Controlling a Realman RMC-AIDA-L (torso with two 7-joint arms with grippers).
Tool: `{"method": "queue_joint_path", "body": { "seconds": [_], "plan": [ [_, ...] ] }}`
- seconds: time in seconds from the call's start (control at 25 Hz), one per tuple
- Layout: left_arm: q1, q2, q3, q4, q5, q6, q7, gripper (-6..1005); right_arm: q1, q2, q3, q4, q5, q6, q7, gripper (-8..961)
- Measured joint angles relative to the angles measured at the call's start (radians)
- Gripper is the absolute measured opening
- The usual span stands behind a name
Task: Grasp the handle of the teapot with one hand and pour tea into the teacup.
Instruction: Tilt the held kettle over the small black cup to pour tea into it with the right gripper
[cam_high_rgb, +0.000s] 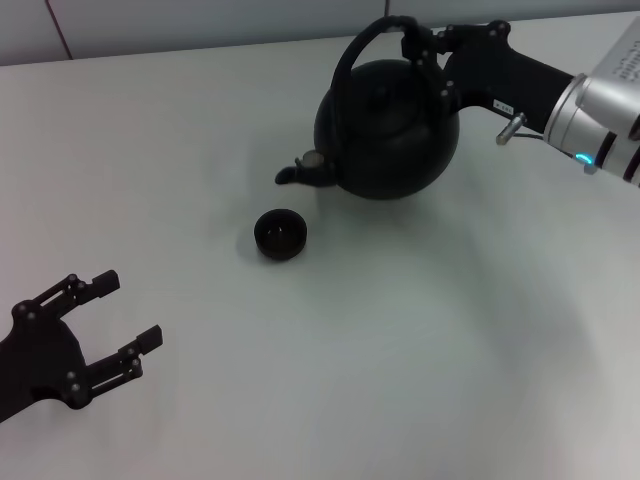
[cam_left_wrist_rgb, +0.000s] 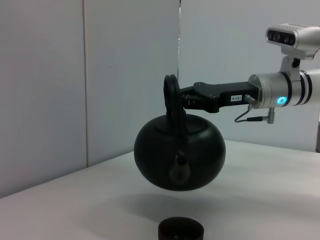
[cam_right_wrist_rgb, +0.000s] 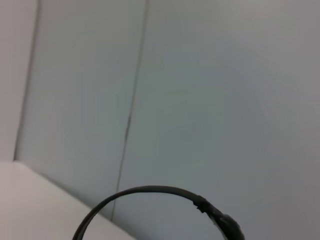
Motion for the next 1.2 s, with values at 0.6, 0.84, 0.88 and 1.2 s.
{"method": "queue_joint_path", "body": {
  "seconds": [0.6,0.84,0.88,1.2],
  "plan": [
    [0.000,-0.003,0.000,0.000,-0.002,-0.004,0.007,799,0.019,0.003,-0.110,-0.053,0.004,-0.001,-0.224,87],
    [-0.001,-0.003,0.000,0.000,-0.002,-0.005,0.007,799,0.025,0.004,-0.153,-0.088,0.005,0.000,-0.239,87],
    [-0.001,-0.003,0.000,0.000,-0.002,-0.005,0.007,799,0.026,0.004,-0.155,-0.089,0.005,0.001,-0.246,87],
    [-0.002,-0.003,0.000,0.000,-0.002,-0.003,0.004,799,0.031,0.005,-0.191,-0.109,0.007,0.010,-0.283,88]
  ]
}}
